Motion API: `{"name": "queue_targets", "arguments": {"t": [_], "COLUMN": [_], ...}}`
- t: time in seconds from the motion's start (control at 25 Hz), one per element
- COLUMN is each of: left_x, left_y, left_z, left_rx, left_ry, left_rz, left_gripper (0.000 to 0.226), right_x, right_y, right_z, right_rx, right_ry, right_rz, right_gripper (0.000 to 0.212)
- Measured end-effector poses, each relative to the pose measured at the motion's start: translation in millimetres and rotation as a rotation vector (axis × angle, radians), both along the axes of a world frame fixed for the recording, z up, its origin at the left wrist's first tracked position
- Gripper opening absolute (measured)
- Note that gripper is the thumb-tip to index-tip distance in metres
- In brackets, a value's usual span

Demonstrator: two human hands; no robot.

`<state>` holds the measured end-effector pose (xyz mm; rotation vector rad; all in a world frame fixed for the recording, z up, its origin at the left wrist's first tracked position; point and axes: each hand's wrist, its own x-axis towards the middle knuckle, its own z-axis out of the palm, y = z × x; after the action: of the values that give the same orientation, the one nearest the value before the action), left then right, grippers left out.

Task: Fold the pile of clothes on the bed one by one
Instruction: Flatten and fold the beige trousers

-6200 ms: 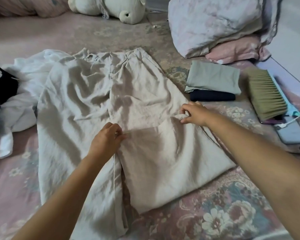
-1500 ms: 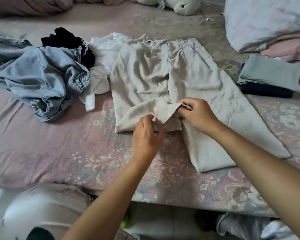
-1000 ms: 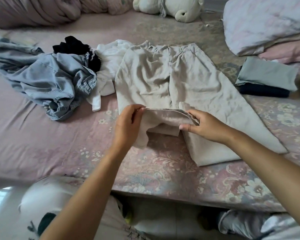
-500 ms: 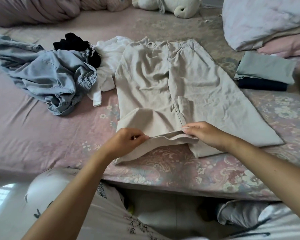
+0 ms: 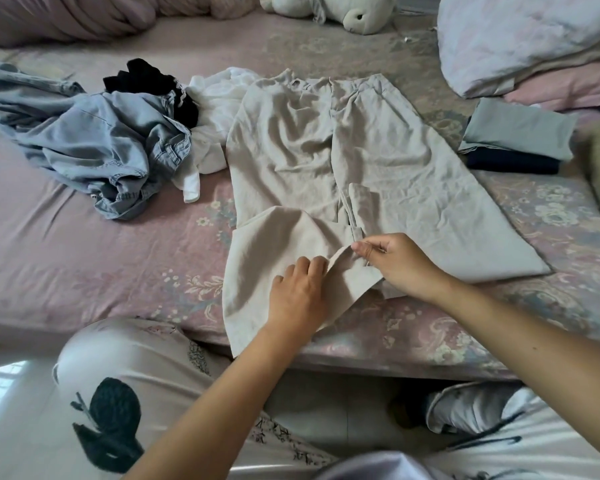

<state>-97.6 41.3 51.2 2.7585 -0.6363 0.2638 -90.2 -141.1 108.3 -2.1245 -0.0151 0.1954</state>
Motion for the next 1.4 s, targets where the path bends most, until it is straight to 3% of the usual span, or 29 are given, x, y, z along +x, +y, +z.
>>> {"name": "queue_targets", "arguments": {"t": [0.12,0.2,0.28,0.4,0.56,0.72,0.84,1.0,1.08,1.24,1.32,1.4], "left_x": [-14,-26,-39,-52,-69,-87,-97,-101,-104,-106,-104,-100], "left_y": [39,80,114,141,166,192,206,234,243,257,269,283], "left_z": [-4,-4,5,28,59,91,124,131,123,102,89,78], "left_rx": [0.219,0.284,0.155,-0.225,-0.484,-0.536,-0.567,-0.324,-0.219,-0.362,-0.423,-0.437], "left_ry": [0.257,0.362,0.401,0.330,0.247,0.101,0.007,-0.083,-0.038,0.258,0.384,0.434], "left_rz": [0.215,0.331,0.435,0.488,0.434,0.411,0.359,0.259,0.188,0.092,0.067,0.050], "left_gripper": [0.037,0.039,0.043,0.053,0.057,0.050,0.050,0.048,0.050,0.069,0.087,0.091], "right_x": [-8,-20,-34,-58,-100,-140,-156,-166,-169,-169,-168,-169], "right_y": [-11,-21,-29,-23,0,25,42,58,65,73,74,74], "right_z": [1,1,-5,-6,16,46,61,74,71,56,47,37], "right_rx": [-0.186,-0.337,-0.483,-0.590,-0.538,-0.518,-0.501,-0.469,-0.504,-0.567,-0.518,-0.449], "right_ry": [-0.146,-0.290,-0.333,-0.208,-0.101,-0.057,-0.114,-0.156,-0.132,-0.071,-0.052,-0.032], "right_rz": [0.004,0.084,0.202,0.266,0.298,0.283,0.275,0.291,0.335,0.419,0.409,0.396], "right_gripper": [0.017,0.025,0.045,0.052,0.040,0.022,0.027,0.035,0.031,0.027,0.021,0.019]}}
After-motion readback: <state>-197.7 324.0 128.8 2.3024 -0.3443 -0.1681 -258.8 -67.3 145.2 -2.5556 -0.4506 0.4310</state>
